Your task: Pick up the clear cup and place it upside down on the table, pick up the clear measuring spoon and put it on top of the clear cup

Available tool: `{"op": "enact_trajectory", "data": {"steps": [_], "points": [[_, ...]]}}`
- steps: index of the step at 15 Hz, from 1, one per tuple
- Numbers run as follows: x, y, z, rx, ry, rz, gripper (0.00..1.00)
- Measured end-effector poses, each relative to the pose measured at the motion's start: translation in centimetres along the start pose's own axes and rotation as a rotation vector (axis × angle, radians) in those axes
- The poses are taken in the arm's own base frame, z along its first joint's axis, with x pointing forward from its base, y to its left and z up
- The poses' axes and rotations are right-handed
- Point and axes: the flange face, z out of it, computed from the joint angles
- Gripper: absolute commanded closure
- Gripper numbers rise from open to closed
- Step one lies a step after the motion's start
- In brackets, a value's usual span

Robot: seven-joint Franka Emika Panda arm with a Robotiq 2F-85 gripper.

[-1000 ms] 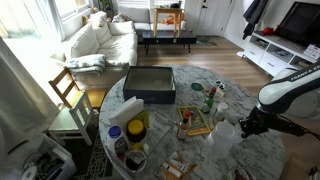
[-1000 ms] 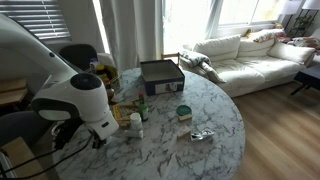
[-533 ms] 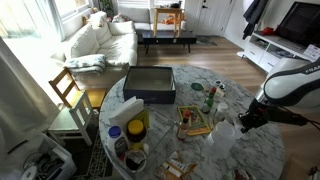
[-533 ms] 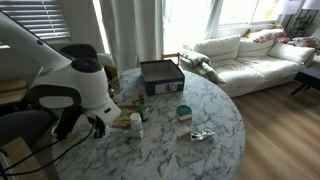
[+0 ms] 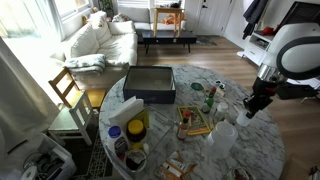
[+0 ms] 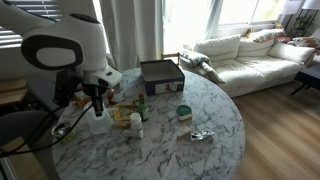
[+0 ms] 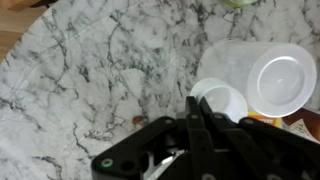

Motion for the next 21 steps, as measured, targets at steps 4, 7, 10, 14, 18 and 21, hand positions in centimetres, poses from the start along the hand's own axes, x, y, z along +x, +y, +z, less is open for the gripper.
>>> {"op": "enact_trajectory", "data": {"steps": [4,7,10,14,18,21], "points": [[-0.8,-3.3,-3.3,-0.003,-0.019,-0.117,0.99],[-1.9,-6.4,-3.3,-0.023,-0.03,-0.194,0.99],[-2.8,-8.8,-2.5,-0.046,-0.043,-0.253,0.99],[-3.3,-10.3,-1.7,-0.093,-0.037,-0.293,0.99],[-2.8,-10.3,-1.0,-0.124,0.005,-0.276,0.99],[-2.6,-10.3,-0.3,-0.138,0.036,-0.252,0.99]]}}
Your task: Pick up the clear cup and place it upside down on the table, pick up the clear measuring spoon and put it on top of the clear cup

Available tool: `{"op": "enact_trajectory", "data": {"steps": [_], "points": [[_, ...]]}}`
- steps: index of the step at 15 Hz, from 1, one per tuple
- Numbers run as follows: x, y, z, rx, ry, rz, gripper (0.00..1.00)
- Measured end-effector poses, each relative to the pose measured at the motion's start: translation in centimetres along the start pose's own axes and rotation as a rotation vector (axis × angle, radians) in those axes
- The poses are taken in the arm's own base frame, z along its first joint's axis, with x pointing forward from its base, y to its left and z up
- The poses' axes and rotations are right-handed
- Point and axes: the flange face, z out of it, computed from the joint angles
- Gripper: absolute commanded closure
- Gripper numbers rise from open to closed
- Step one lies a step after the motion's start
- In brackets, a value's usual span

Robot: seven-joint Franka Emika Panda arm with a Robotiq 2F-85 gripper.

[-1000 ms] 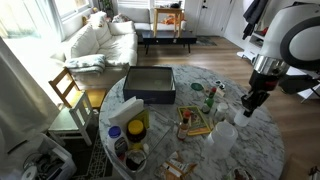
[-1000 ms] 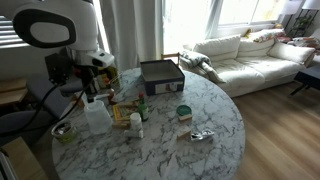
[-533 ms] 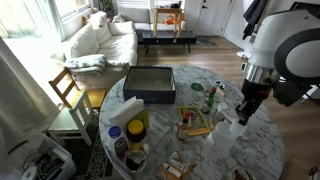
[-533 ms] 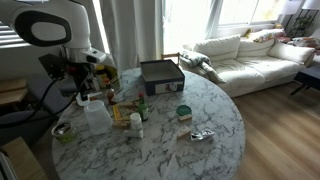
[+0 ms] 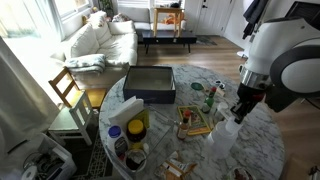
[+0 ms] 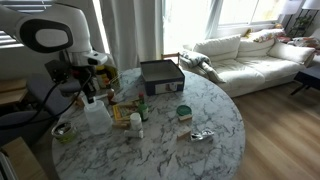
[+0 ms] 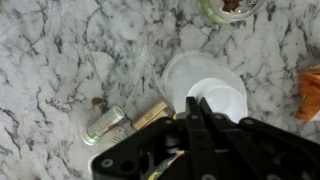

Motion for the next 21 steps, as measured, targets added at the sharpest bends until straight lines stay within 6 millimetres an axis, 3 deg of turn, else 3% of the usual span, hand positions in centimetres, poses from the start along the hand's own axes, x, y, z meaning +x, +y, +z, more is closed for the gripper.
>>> {"op": "enact_trajectory", "data": {"steps": [5,6,7,13,16,17,21], "points": [[0.1,-0.4,0.8,-0.006,0.031,0.049,0.99],[0.1,-0.5,0.8,-0.007,0.033,0.053,0.91],[0.1,-0.6,0.8,-0.008,0.035,0.057,0.71],[0.3,-0.6,0.3,-0.023,0.049,0.056,0.28],[0.9,-0.2,-1.6,-0.013,0.081,0.063,0.05],[1.2,0.1,-2.6,-0.005,0.093,0.068,0.01],[2.0,1.7,-7.6,0.103,0.085,0.065,0.0]]}}
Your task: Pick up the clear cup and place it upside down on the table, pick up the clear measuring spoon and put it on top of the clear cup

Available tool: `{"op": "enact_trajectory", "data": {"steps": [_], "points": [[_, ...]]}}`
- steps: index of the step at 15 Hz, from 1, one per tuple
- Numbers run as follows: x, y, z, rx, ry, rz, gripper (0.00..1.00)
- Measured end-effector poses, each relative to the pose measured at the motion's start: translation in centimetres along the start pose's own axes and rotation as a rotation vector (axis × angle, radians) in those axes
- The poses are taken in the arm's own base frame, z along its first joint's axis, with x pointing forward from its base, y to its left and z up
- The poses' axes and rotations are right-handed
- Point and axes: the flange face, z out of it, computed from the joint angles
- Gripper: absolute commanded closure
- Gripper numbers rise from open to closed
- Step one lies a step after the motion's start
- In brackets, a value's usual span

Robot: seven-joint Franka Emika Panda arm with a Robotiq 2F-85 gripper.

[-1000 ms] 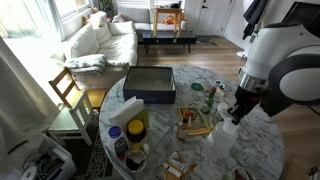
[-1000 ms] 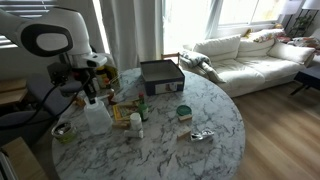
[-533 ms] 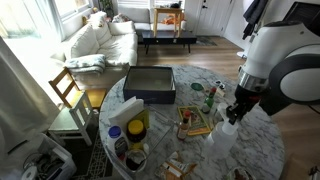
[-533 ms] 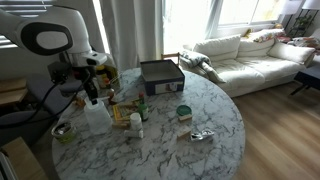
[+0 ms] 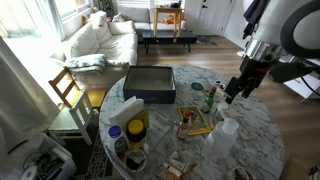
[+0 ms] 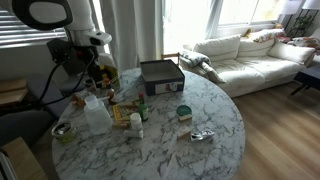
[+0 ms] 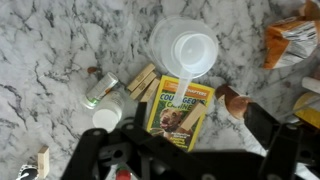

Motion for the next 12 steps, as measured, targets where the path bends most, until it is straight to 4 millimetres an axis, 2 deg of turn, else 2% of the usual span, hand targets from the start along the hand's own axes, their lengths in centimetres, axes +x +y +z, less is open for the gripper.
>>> {"op": "enact_trajectory", "data": {"steps": [6,12], "points": [[0.7,1.5,-7.0,0.165,-0.102,-0.042,0.0],[0.8,1.0,-11.4,0.22,-0.12,-0.086,0.0]]}}
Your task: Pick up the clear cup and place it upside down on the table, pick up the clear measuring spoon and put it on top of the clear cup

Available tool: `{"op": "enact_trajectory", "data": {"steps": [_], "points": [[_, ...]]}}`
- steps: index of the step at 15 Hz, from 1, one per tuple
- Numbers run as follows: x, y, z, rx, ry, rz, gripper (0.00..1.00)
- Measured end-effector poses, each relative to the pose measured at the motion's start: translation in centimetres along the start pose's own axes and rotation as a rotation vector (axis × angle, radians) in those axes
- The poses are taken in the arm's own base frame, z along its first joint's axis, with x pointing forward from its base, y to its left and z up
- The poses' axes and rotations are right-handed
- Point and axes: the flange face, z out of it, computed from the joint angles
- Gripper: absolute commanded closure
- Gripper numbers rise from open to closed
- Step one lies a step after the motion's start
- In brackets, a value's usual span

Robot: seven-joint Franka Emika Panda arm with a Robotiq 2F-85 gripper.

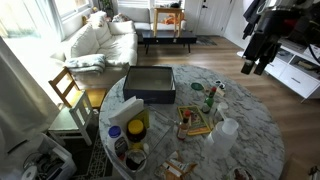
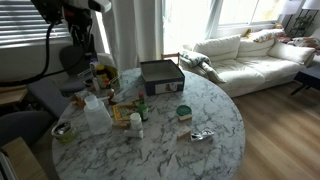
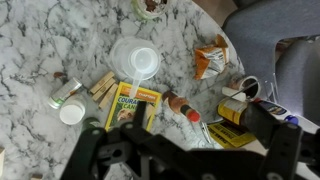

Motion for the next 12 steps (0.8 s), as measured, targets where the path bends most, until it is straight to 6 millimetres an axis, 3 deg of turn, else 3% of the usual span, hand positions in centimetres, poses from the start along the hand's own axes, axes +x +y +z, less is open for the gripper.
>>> {"op": "enact_trajectory", "data": {"steps": [7,12], "points": [[0.1,-0.6,-2.9,0.005,0.04,-0.04,0.0],[0.1,-0.6,-3.1,0.005,0.044,-0.043,0.0]]}}
